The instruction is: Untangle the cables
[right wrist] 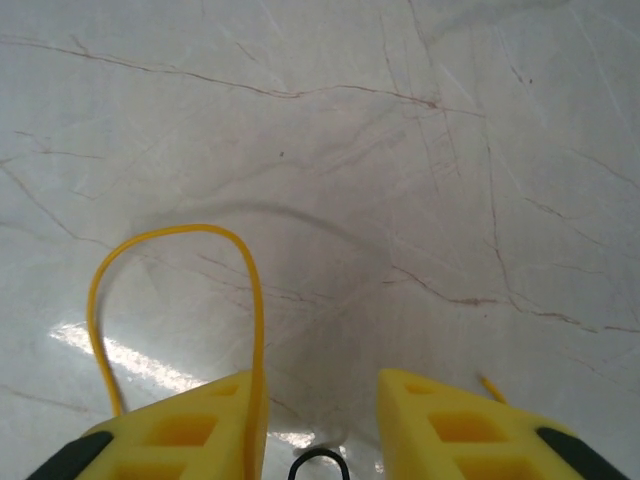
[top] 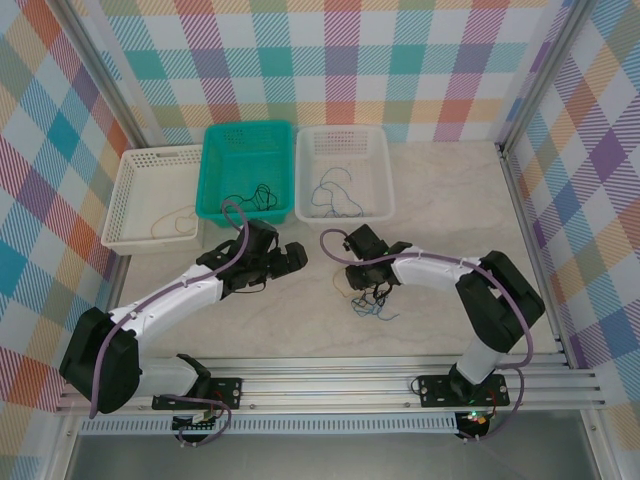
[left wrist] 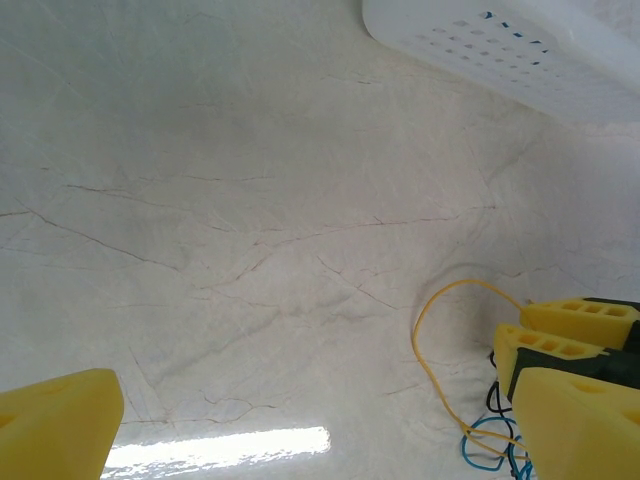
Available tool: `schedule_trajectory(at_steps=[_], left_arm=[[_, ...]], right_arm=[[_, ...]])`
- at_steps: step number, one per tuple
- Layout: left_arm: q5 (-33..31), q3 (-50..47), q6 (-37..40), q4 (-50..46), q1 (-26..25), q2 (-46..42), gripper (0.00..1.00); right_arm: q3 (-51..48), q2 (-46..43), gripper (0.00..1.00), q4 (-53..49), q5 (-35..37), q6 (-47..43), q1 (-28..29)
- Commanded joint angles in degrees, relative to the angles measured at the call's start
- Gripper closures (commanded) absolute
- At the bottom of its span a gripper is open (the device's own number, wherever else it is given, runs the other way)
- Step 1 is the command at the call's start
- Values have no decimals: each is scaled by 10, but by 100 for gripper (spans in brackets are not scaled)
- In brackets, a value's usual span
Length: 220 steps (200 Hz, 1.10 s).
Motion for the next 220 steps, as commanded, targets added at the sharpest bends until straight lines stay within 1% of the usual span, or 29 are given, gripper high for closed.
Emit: schedule_trajectory(at_steps=[1, 25, 47, 62, 77, 83, 94, 117, 155, 180, 209, 220], left_arm=[[-4, 4, 11, 3, -7, -18, 0], [-13, 3, 11, 4, -7, -22, 0], [-15, -1, 6, 12, -7, -23, 0], [-17, -3, 5, 18, -7, -24, 0], [-6, -8, 9, 29, -8, -26, 0], [3, -13, 12, 58, -8, -27, 0], [20, -19, 17, 76, -7, -29, 0], [42, -18, 31, 83, -7, -27, 0], [88, -23, 59, 117, -7, -24, 0], [115, -26, 68, 134, -8, -14, 0], [157, -33, 79, 171, -11, -1, 0], [173, -35, 90, 184, -14, 2, 2]], right_arm=[[9, 2, 71, 11, 12, -15, -1], [11, 0, 78, 8, 23, -24, -1], [9, -6, 82, 18, 18, -27, -1], [6, -13, 87, 29, 19, -29, -1], [0, -22, 93, 41, 22, -30, 0], [-3, -26, 96, 49, 21, -33, 0], [-12, -34, 100, 65, 20, -39, 0], [-35, -57, 100, 99, 14, -52, 0], [-96, -124, 100, 181, -14, -54, 0], [-135, -167, 100, 237, -45, -54, 0], [-166, -201, 100, 268, -66, -47, -1], [-171, -212, 100, 272, -75, -37, -3]])
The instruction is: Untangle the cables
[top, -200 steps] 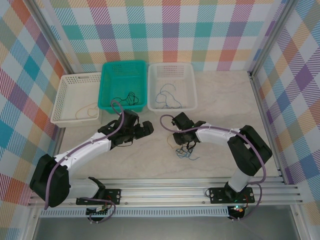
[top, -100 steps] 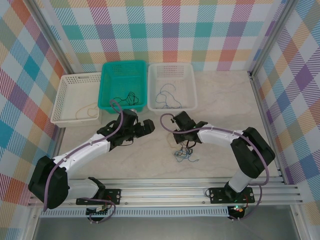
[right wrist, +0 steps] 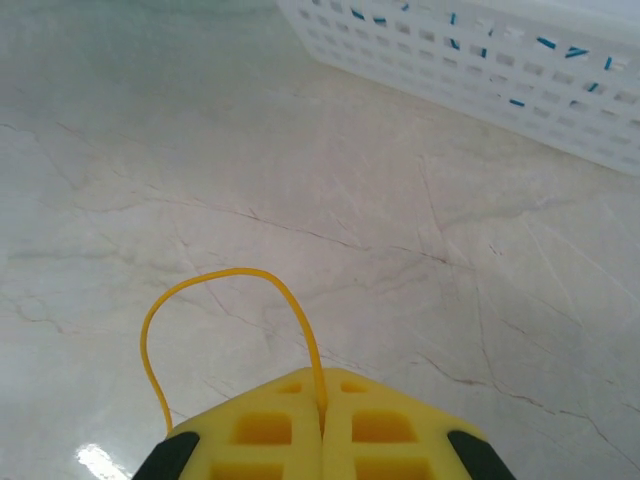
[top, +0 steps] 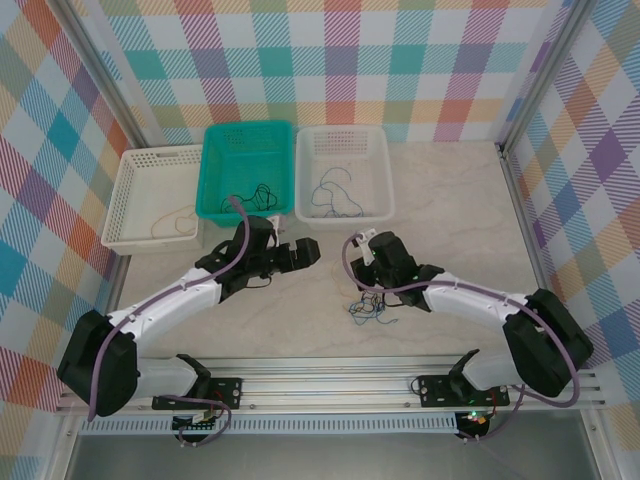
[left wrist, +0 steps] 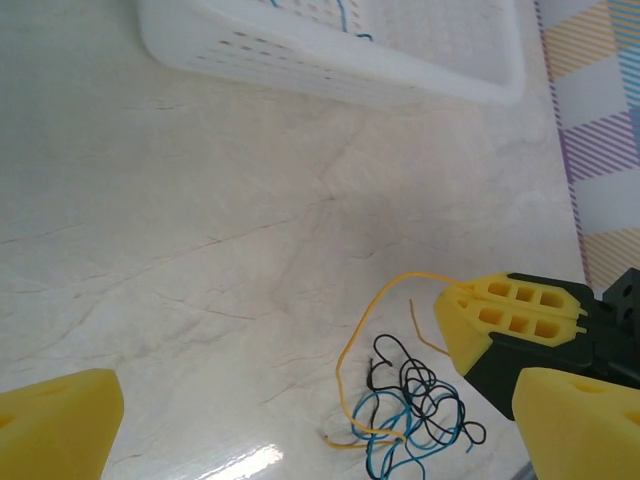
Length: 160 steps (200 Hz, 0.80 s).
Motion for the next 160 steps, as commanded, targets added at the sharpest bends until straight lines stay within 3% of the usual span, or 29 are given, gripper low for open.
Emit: schedule_trajectory(at_steps=[1, 50, 83, 138, 160], left_arm=[[52, -15, 30, 49, -14, 10, 3], [126, -24, 67, 121, -38, 21, 9], [160, -30, 97, 147, -60, 32, 12], [96, -62, 108, 198, -71, 12, 30], [86, -59, 119, 194, -70, 14, 34]], right_arm=[[-18, -26, 100, 54, -35, 7, -3], [-41, -80, 100, 85, -114, 39, -12], [-44, -108, 100, 80, -126, 41, -14], [-39, -131, 100, 77, -211, 58, -30], [-30, -127, 100, 70, -241, 57, -30]])
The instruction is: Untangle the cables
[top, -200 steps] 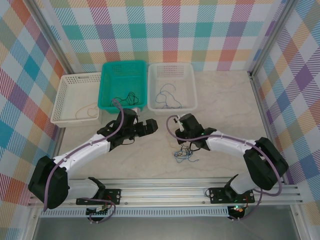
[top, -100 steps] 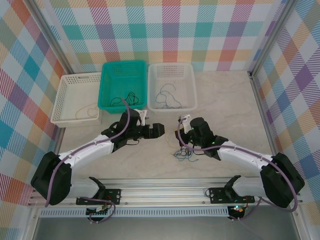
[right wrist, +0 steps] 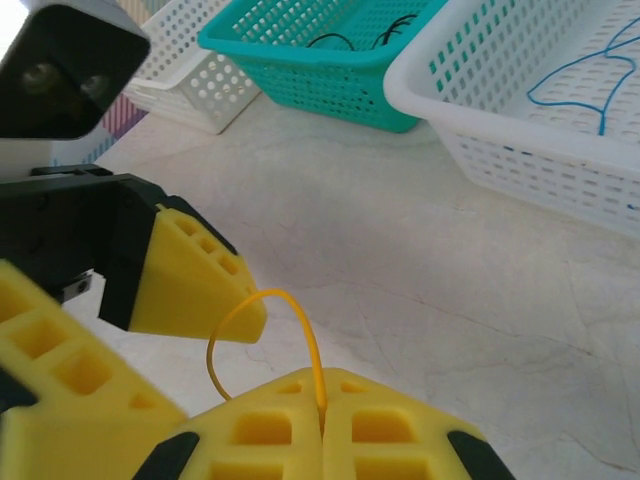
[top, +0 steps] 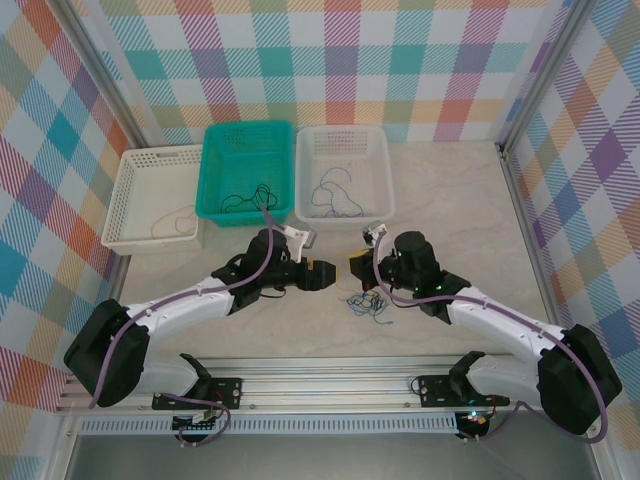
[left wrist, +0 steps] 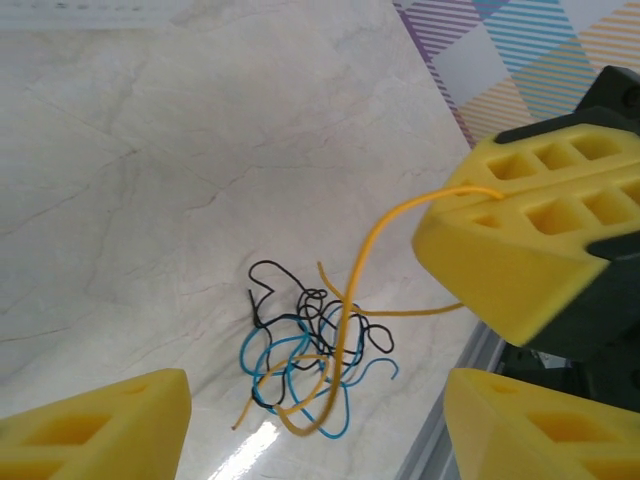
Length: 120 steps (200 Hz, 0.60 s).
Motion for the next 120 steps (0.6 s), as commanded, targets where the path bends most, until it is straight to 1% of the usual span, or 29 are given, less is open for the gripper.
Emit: schedule_trajectory(at_steps=[1, 30, 48, 95, 109, 115, 120], left_arm=[[-21, -3, 24, 31, -6, -14, 34], [-20, 11, 28, 22, -6, 5, 40], [-23, 14, 21, 29, -6, 15, 48], [-74, 18, -10, 26, -6, 3, 81], [-90, 18, -23, 20, -6, -4, 91], [-98, 18, -29, 16, -6, -7, 99], [-108, 18, -35, 11, -6, -11, 100]], right_arm=[[11, -4, 100, 7, -59, 8, -1], [23, 6, 100, 6, -78, 12, -1], [27, 7, 100, 7, -88, 15, -1], [28, 8, 100, 0, -77, 20, -1], [25, 7, 92, 0, -60, 25, -1], [24, 7, 87, -2, -49, 26, -1], [23, 7, 80, -6, -36, 27, -1]])
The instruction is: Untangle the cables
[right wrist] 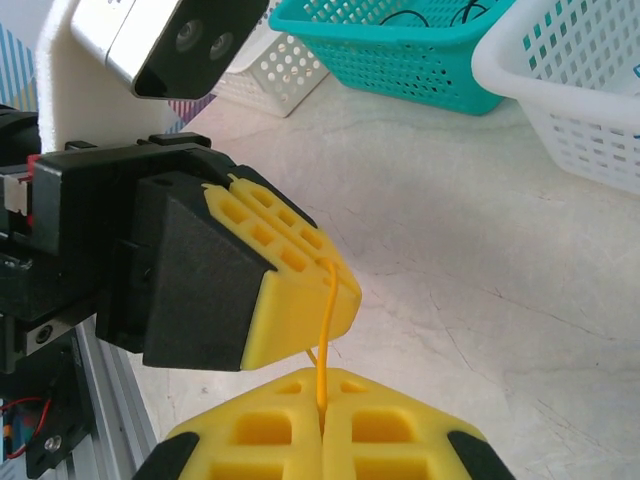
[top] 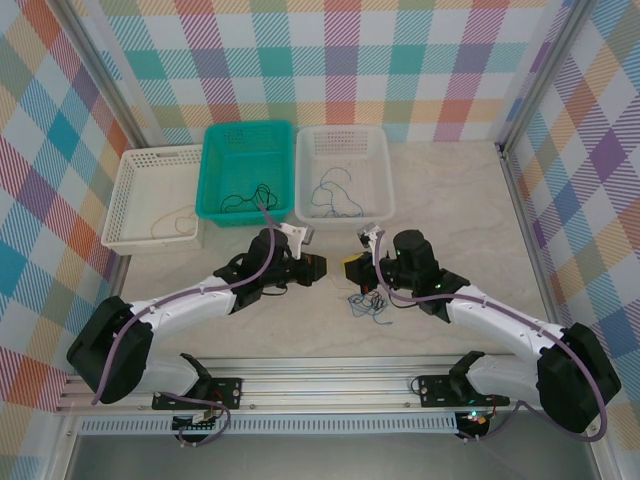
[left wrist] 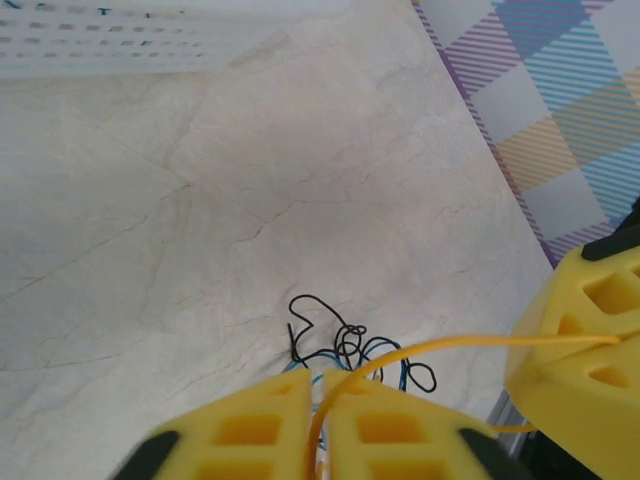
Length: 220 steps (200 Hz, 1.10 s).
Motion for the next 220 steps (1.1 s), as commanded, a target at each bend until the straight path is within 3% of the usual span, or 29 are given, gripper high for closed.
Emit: schedule_trajectory(at_steps=[1, 18, 57, 128, 175, 220], left_arm=[[-50, 16, -27, -6, -5, -24, 100], [-91, 15, -50, -30, -6, -39, 100], [-122, 14, -93, -62, -6, -70, 100], [-121, 21, -118, -66, -6, -71, 100], [-119, 29, -117, -75, -6, -70, 100], [-116, 37, -119, -87, -6, -74, 100]], right_arm=[[13, 1, 78, -4, 31, 11, -1], [0, -3, 52, -16, 86, 18, -1], [-35, -30, 36, -37, 112, 10, 3], [-54, 32, 29, 31, 146, 11, 46], [-26, 115, 30, 56, 269, 11, 106], [7, 189, 32, 63, 310, 43, 126]])
